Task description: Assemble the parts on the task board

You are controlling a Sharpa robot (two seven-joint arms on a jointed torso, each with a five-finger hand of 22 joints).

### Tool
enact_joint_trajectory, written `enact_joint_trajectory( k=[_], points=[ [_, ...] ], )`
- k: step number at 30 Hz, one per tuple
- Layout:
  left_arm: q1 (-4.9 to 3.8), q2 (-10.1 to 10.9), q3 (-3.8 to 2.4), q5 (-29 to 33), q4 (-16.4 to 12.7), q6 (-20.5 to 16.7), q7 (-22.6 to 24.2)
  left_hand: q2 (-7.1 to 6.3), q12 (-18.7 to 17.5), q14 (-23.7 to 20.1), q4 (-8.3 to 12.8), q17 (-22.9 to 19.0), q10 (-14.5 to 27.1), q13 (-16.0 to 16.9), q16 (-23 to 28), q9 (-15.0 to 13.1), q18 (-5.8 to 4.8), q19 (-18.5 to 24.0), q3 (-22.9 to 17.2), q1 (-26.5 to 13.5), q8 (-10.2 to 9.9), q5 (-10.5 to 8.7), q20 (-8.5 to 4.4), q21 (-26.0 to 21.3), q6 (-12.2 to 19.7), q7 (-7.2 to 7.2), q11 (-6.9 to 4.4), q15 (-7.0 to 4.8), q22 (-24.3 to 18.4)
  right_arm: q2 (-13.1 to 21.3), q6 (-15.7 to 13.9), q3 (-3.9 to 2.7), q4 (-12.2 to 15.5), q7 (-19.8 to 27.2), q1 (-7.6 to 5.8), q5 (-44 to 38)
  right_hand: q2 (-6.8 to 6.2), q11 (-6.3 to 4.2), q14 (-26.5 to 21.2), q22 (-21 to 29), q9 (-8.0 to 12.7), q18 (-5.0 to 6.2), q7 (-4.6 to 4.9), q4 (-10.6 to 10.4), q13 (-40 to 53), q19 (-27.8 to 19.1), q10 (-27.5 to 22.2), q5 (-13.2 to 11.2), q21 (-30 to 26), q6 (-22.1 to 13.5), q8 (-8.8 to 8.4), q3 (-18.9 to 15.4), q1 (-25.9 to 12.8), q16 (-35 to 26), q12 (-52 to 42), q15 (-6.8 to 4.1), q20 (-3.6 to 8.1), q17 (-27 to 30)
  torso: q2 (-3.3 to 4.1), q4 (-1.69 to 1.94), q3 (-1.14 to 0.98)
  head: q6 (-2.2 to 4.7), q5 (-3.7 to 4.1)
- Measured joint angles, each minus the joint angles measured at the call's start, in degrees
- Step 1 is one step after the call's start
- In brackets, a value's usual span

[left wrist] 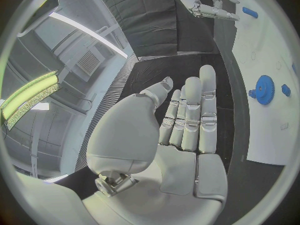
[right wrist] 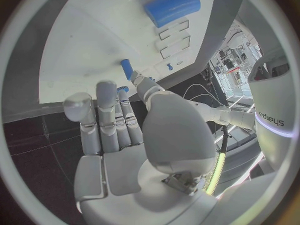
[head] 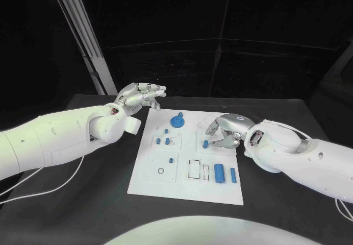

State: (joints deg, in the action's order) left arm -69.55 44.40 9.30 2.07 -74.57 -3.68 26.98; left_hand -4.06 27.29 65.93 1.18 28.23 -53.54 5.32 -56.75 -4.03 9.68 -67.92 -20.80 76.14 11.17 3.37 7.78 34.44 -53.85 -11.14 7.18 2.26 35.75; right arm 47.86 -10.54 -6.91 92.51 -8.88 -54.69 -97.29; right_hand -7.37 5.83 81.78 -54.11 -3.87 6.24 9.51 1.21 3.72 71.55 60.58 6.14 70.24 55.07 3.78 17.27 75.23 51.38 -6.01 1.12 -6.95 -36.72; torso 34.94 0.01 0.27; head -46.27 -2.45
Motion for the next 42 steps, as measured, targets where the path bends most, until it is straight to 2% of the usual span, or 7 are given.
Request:
enact_joint_trajectory(
  k=[4, 12, 17, 28, 33, 40, 42],
  points=[
    [0.0, -0.06, 0.0, 0.0, 0.03, 0.0, -0.01, 0.0, 0.0, 0.0, 0.0, 0.0, 0.0, 0.0, 0.0, 0.0, 0.0, 0.0, 0.0, 0.0, 0.0, 0.0, 0.0, 0.0, 0.0, 0.0, 0.0, 0.0, 0.0, -1.14, 0.73, -0.01, -0.77, -0.01, -0.01, -0.4, 0.77, -0.02, 0.15, -0.14, -0.02, 0.0, 0.0, -0.01, 0.0, 0.0, 0.02, 0.0, 0.0, 0.0, 0.0, -0.01, 0.77, 0.0, -0.73, -0.15, 0.0, 0.1, 0.02, 0.04, 0.03, -0.06, -0.01],
    [0.0, -0.13, 0.01, 0.0, 0.07, 0.01, -0.02, 0.0, 0.0, 0.0, 0.0, 0.0, 0.0, 0.0, 0.0, 0.0, 0.0, 0.0, 0.0, 0.0, 0.0, 0.0, 0.0, 0.0, 0.0, 0.0, 0.0, 0.0, 0.01, -2.93, 2.73, 0.0, -2.29, 0.22, -0.01, -0.85, 1.89, -0.67, 0.54, -1.72, -0.05, -0.01, -0.42, -0.16, 0.01, 0.83, 1.93, 0.0, 0.56, 0.42, 0.0, 0.15, 1.89, 0.25, -1.68, -0.53, 0.73, -0.5, 0.04, 0.07, 0.04, -0.37, -0.19],
    [0.0, -0.15, 0.01, 0.0, 0.11, 0.01, -0.04, 0.0, 0.0, 0.0, 0.0, 0.0, 0.0, 0.0, 0.0, 0.0, 0.0, 0.0, 0.0, 0.0, 0.0, 0.0, 0.0, 0.0, 0.0, 0.0, 0.0, 0.0, 0.01, -3.45, 4.02, 0.02, -2.97, 0.27, 0.01, -1.24, 2.13, -0.81, 0.73, -2.39, -0.13, -0.01, -0.84, -0.33, 0.01, 1.26, 2.9, 0.0, 1.15, 0.85, 0.0, 0.66, 2.13, 0.82, -1.97, -0.73, 0.82, -0.95, 0.04, 0.06, 0.03, -0.51, -0.27],
    [0.0, -0.23, 0.01, 0.0, 0.22, 0.05, -0.06, 0.0, 0.0, 0.0, 0.0, 0.01, 0.0, 0.0, 0.0, 0.0, 0.0, 0.0, 0.0, 0.0, 0.0, 0.0, 0.0, 0.0, 0.0, 0.0, 0.0, 0.0, 0.01, -4.42, 6.02, 0.02, -3.56, 0.43, 0.01, -1.91, 2.8, -1.22, 1.15, -4.49, -0.49, -0.01, -0.83, -0.7, 0.01, 2.51, 5.56, -0.37, 2.44, 4.29, 0.84, 2.96, 2.8, 2.38, -2.43, -1.14, 1.0, -2.56, 0.02, 0.01, 0.01, -0.67, -0.25],
    [0.0, -0.24, 0.01, 0.0, 0.3, 0.07, -0.07, 0.0, 0.0, 0.0, 0.0, 0.01, 0.0, 0.0, 0.0, 0.0, 0.0, 0.0, 0.0, 0.0, 0.0, 0.0, 0.0, 0.0, 0.0, 0.0, 0.0, 0.0, 0.01, -4.6, 6.45, 0.02, -3.68, 0.51, 0.02, -2.08, 3.09, -1.43, 1.48, -6.22, -0.58, -0.01, -1.02, -0.66, 0.08, 3.54, 6.82, -0.92, 3.55, 5.57, 1.16, 3.99, 3.09, 3.86, -2.43, -1.48, 1.12, -4.0, 0.02, -0.02, 0.01, -0.74, -0.3],
    [0.0, -0.24, 0.01, 0.0, 0.33, 0.1, -0.09, 0.0, 0.0, 0.0, 0.0, 0.01, 0.0, 0.01, 0.0, 0.0, 0.0, 0.0, 0.0, 0.0, 0.0, 0.0, 0.0, 0.0, 0.0, 0.0, 0.0, 0.0, 0.01, -4.58, 5.85, 0.03, -3.6, 0.48, 0.05, -2.59, 4.3, -2.07, 2.07, -8.98, -0.67, -0.01, -1.53, 0.02, 0.22, 4.86, 8.63, -2.64, 5.29, 7.5, 1.48, 6.36, 4.31, 6.3, -2.4, -2.07, 1.95, -6.55, 0.02, -0.03, 0.02, -0.81, -0.35],
    [0.0, -0.24, 0.01, 0.0, 0.33, 0.11, -0.09, 0.0, 0.0, 0.0, 0.0, 0.01, 0.0, 0.0, 0.0, 0.0, 0.0, 0.0, 0.0, 0.0, 0.0, 0.0, 0.0, 0.0, 0.0, 0.0, 0.0, 0.0, 0.01, -4.48, 5.44, 0.05, -3.48, 0.44, 0.07, -2.74, 4.38, -2.04, 2.07, -9.45, -0.67, -0.01, -1.5, 0.28, 0.26, 5.06, 8.83, -2.82, 5.6, 7.72, 1.46, 6.98, 4.53, 6.69, -2.32, -2.07, 1.73, -7.03, 0.01, -0.03, 0.02, -0.82, -0.36]
  ],
)
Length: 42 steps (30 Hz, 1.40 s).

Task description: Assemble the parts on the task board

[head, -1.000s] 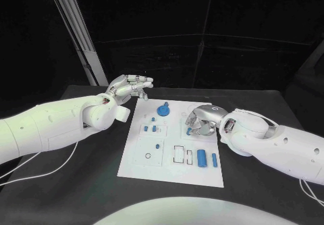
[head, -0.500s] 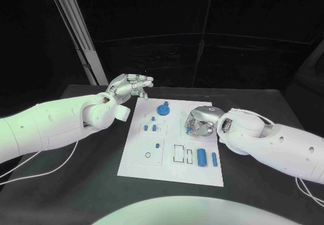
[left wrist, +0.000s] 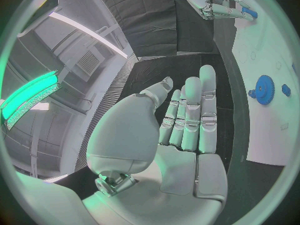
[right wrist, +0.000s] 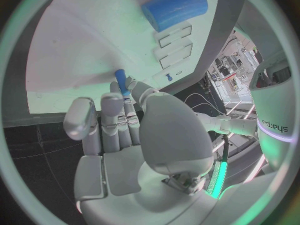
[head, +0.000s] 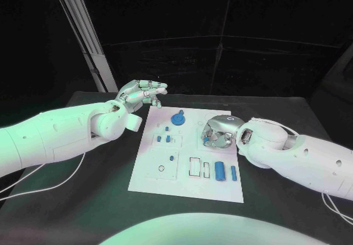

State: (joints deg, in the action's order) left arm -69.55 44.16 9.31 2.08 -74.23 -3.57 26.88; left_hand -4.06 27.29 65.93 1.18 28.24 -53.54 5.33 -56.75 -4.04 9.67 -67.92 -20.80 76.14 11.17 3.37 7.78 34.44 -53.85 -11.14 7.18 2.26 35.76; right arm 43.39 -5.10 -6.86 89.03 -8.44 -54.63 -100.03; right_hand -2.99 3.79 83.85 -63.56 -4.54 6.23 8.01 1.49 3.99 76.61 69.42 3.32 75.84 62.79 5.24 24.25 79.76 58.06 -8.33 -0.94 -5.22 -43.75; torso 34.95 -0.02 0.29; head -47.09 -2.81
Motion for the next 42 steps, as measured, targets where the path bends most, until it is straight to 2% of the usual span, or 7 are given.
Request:
enact_joint_trajectory(
  k=[7, 19, 23, 31, 36, 42],
  points=[
    [0.0, 0.07, 0.0, 0.0, 0.11, 0.02, -0.01, 0.0, 0.0, 0.0, 0.0, 0.0, 0.0, 0.0, 0.0, 0.0, 0.0, 0.0, 0.0, 0.0, 0.0, 0.0, 0.0, 0.0, 0.0, 0.0, 0.0, 0.0, 0.0, 1.45, -2.42, 0.02, 1.89, 0.04, 0.05, 0.06, 0.07, -0.22, 0.0, -0.68, -0.04, 0.0, -0.12, 0.3, 0.02, 0.2, 0.22, -0.02, 0.44, 0.12, 0.24, 0.44, 0.56, 0.66, 0.02, 0.0, 0.2, -0.73, -0.07, -0.01, -0.02, 0.0, -0.06],
    [0.0, 0.09, 0.01, 0.0, 0.28, 0.02, -0.04, 0.0, 0.22, -0.21, 0.18, -0.22, 0.21, -0.09, 0.0, 0.05, 0.01, 0.0, 0.18, 0.0, 0.0, 0.0, 0.0, -0.24, 0.21, -0.21, -0.21, -0.21, -0.11, 4.38, -9.47, -0.08, 7.44, 1.2, -0.03, 4.69, 0.13, -0.01, 0.0, -0.67, -0.06, 0.0, -0.06, 0.73, 0.0, 0.2, 0.41, -0.32, 0.44, 0.41, 0.24, 0.85, 0.77, 0.66, 0.24, 0.0, 0.2, -0.62, -0.1, -0.07, 0.03, 0.32, -0.29],
    [0.0, 0.09, 0.01, 0.0, 0.28, 0.02, -0.05, 0.0, 0.22, -0.21, 0.17, -0.22, 0.21, -0.09, 0.0, 0.05, 0.01, 0.0, 0.17, 0.0, 0.0, 0.0, 0.0, -0.24, 0.21, -0.21, -0.21, -0.21, -0.11, 3.31, -10.58, -0.09, 8.44, 1.92, -0.03, 6.4, 0.13, 0.0, 0.0, -0.67, -0.05, 0.0, -0.06, 0.81, -0.02, 0.2, 0.41, -0.32, 0.44, 0.4, 0.23, 0.99, 0.77, 0.66, 0.24, 0.0, 0.2, -0.65, -0.04, 0.02, 0.03, 0.32, -0.52],
    [0.01, -0.09, 0.01, 0.0, 0.27, 0.02, -0.06, 0.0, 0.22, -0.21, 0.17, -0.21, 0.21, -0.08, 0.0, 0.05, 0.01, 0.0, 0.17, 0.0, 0.0, 0.0, 0.0, -0.24, 0.21, -0.21, -0.21, -0.21, -0.11, -2.8, -10.95, 0.0, 8.05, 3.99, 0.07, 8.27, 0.13, 0.01, 0.0, -0.75, 0.0, 0.0, -0.05, 0.93, -0.05, 0.19, 0.4, 0.02, 0.44, 0.39, 0.19, 1.39, 0.77, 1.0, 0.36, 0.0, 0.2, -0.81, 0.01, 0.14, 0.08, 0.09, -1.02],
    [0.01, -0.21, 0.02, 0.0, 0.22, 0.02, -0.07, 0.0, 0.22, -0.21, 0.17, -0.21, 0.21, -0.08, 0.0, 0.04, 0.0, 0.0, 0.17, 0.0, 0.0, 0.0, 0.0, -0.24, 0.21, -0.21, -0.21, -0.21, -0.1, -6.54, -10.66, 1.11, 6.55, 5.41, 0.56, 8.24, 0.13, 0.01, 0.0, -0.79, 0.08, 0.0, -0.05, 0.97, -0.09, 0.19, 0.39, 0.02, 0.44, 0.38, -0.14, 1.75, 0.77, 1.0, 0.37, 0.0, 0.2, -0.85, 0.01, 0.15, 0.08, -0.16, -1.51],
    [0.01, -0.5, 0.01, 0.01, 0.22, 0.02, -0.07, 0.0, 0.22, -0.21, 0.17, -0.21, 0.21, -0.08, 0.0, 0.04, 0.01, 0.0, 0.17, 0.0, 0.0, 0.0, 0.0, -0.24, 0.21, -0.21, -0.21, -0.21, -0.1, -10.19, -9.32, 3.34, 4.01, 6.83, 1.08, 7.32, 0.13, 0.02, 0.0, -0.79, 0.18, 0.0, 0.13, 1.12, -0.11, 0.19, 0.39, 0.02, 0.44, 0.12, -0.14, 1.9, 0.77, 1.0, 0.65, 0.0, 0.2, -0.84, 0.02, 0.1, 0.09, -0.43, -1.93]
  ],
)
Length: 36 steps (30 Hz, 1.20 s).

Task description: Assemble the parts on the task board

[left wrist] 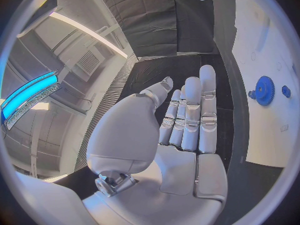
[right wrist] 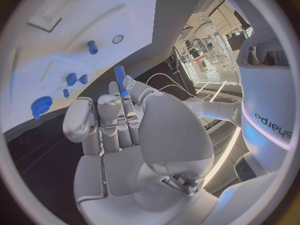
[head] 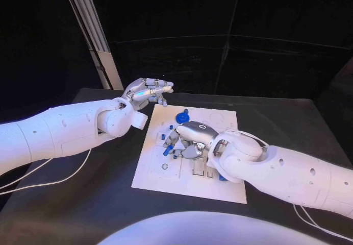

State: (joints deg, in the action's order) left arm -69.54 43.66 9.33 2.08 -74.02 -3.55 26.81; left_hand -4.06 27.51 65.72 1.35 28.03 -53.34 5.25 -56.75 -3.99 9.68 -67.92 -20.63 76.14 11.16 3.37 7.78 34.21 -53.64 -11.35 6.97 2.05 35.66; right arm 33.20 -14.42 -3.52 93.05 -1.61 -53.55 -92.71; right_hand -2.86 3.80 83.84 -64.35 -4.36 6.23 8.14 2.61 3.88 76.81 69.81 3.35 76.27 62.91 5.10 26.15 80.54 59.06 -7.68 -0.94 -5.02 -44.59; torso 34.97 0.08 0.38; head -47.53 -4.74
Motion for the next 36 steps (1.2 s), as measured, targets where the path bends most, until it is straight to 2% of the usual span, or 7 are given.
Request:
enact_joint_trajectory(
  k=[3, 9, 23, 36],
  points=[
    [0.0, -0.11, 0.0, 0.0, -0.01, 0.01, 0.0, 0.0, 0.0, 0.0, 0.0, 0.0, 0.0, 0.0, 0.0, 0.0, 0.0, 0.0, 0.0, 0.0, 0.0, 0.0, 0.0, 0.0, 0.0, 0.0, 0.0, 0.0, 0.0, -1.04, 0.94, 0.58, -1.07, 0.36, 0.35, -0.58, 0.0, 0.21, 0.0, 0.0, 0.03, 0.0, 0.0, -0.08, 0.0, 0.0, -0.21, 0.0, 0.0, -0.01, -0.01, 0.1, 0.0, 0.0, 0.01, 0.0, 0.0, 0.07, 0.0, 0.0, 0.0, -0.21, -0.25],
    [0.0, -0.16, -0.01, 0.0, 0.02, 0.02, 0.0, 0.0, 0.0, 0.0, 0.0, -0.09, 0.13, 0.0, 0.0, 0.0, 0.0, 0.0, 0.0, 0.0, 0.2, 0.0, 0.0, 0.0, 0.0, 0.0, 0.13, 0.0, -0.04, -2.38, 2.79, 1.06, -2.35, 0.58, 0.85, -1.74, 0.0, 0.21, 0.0, 0.01, 0.14, 0.0, -0.01, -0.13, 0.0, 0.0, -0.21, 0.19, 0.0, -0.02, -0.02, 0.16, 0.0, 0.0, 0.02, 0.0, 0.0, 0.08, -0.01, -0.05, -0.07, -0.51, -0.66],
    [-0.01, -0.32, -0.01, 0.0, 0.11, 0.06, 0.0, 0.0, 0.0, 0.0, 0.0, -0.09, 0.21, 0.01, 0.0, -0.01, 0.0, 0.0, 0.0, 0.0, 0.2, 0.0, 0.0, 0.0, 0.0, 0.0, 0.21, 0.0, -0.05, -3.54, 6.16, 1.2, -3.52, -0.96, 1.03, -4.45, -0.01, 0.22, 0.0, 0.01, 0.17, 0.0, -0.02, -0.13, -0.03, 0.0, -0.22, 0.19, 0.0, -0.04, -0.24, 0.15, -0.01, 0.0, 0.03, 0.0, 0.0, 0.19, -0.08, -0.12, -0.07, -0.79, -0.98],
    [-0.01, -0.34, -0.01, 0.0, 0.15, 0.09, -0.01, 0.0, 0.0, 0.0, 0.0, -0.09, 0.21, -0.04, 0.0, -0.01, 0.0, 0.0, 0.0, 0.0, 0.19, 0.0, 0.0, 0.0, 0.0, 0.0, 0.21, 0.0, -0.04, -3.91, 7.82, 1.23, -3.54, -2.73, 1.06, -6.91, -0.09, 0.22, 0.0, 0.02, 0.13, 0.0, 0.04, -0.14, 0.03, 0.0, -0.22, 0.19, 0.0, 0.02, -0.36, 0.13, -0.09, 0.0, 0.03, 0.0, 0.0, 0.18, -0.07, -0.12, -0.05, -0.88, -1.04]
  ],
)
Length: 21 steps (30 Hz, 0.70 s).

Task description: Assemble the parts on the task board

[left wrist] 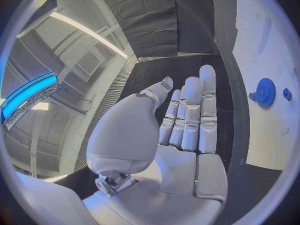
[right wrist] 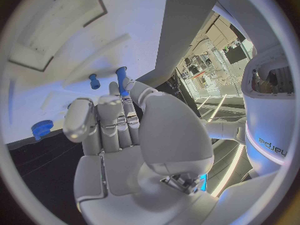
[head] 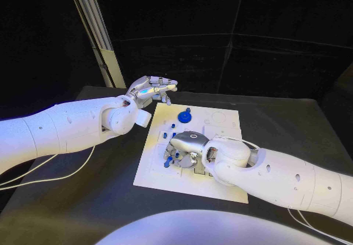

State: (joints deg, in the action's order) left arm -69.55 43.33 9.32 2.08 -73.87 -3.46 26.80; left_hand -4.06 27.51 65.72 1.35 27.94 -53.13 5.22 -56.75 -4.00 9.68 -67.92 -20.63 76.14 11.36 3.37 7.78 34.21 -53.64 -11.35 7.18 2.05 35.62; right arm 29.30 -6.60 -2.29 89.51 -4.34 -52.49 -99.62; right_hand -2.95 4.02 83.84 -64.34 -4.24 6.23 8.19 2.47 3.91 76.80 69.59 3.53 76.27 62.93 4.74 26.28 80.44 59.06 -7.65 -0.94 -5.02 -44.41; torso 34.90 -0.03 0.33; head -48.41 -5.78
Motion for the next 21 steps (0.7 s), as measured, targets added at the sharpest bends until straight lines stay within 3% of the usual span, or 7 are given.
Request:
enact_joint_trajectory(
  k=[14, 18, 21],
  points=[
    [0.0, -0.06, 0.0, 0.0, 0.07, 0.02, -0.03, 0.0, 0.0, 0.0, 0.0, 0.01, 0.0, 0.0, 0.0, 0.0, 0.0, 0.0, 0.0, 0.0, 0.0, 0.0, 0.0, 0.0, 0.0, 0.0, 0.0, 0.0, 0.01, -0.86, 0.53, 0.77, 0.5, -0.91, -0.12, -2.52, -0.29, 0.0, 0.0, 0.15, 0.04, 0.0, 0.04, 0.01, 0.02, 0.0, 0.0, -0.01, 0.0, 0.04, -0.15, 0.0, -0.29, 0.0, 0.21, 0.0, 0.0, 0.16, 0.02, 0.01, 0.0, -0.07, -0.1],
    [0.0, -0.09, 0.0, 0.0, 0.13, 0.04, -0.03, 0.0, 0.0, 0.0, 0.0, 0.01, 0.0, 0.01, 0.0, 0.0, 0.0, 0.0, 0.0, 0.0, 0.0, 0.0, 0.0, 0.0, 0.0, 0.0, 0.0, 0.0, 0.01, -1.02, 0.47, 0.88, 0.57, -1.01, -0.11, -3.09, -0.99, 0.72, -0.33, 0.65, 0.11, 0.0, 0.86, 0.01, 0.03, -0.36, -0.73, 0.0, 0.0, -0.81, -0.66, 0.43, -1.01, 0.0, 1.11, 0.33, -0.35, 0.7, 0.02, 0.01, 0.0, -0.07, -0.1],
    [0.0, -0.12, 0.0, 0.0, 0.14, 0.05, -0.04, 0.0, 0.0, 0.0, 0.0, 0.01, 0.0, 0.01, 0.0, 0.0, 0.0, 0.0, 0.0, 0.0, 0.0, 0.0, 0.0, 0.0, 0.0, 0.0, 0.0, 0.0, 0.01, -1.08, 0.36, 0.95, 0.58, -1.01, -0.07, -3.3, -2.76, 2.01, -1.38, 3.68, 0.61, -0.01, 2.17, -0.46, -0.39, -2.21, -4.76, 0.35, -1.65, -4.86, -1.17, 0.22, -2.77, -1.76, 3.35, 1.38, -1.3, 3.19, 0.02, 0.01, 0.0, -0.01, -0.1]
  ],
)
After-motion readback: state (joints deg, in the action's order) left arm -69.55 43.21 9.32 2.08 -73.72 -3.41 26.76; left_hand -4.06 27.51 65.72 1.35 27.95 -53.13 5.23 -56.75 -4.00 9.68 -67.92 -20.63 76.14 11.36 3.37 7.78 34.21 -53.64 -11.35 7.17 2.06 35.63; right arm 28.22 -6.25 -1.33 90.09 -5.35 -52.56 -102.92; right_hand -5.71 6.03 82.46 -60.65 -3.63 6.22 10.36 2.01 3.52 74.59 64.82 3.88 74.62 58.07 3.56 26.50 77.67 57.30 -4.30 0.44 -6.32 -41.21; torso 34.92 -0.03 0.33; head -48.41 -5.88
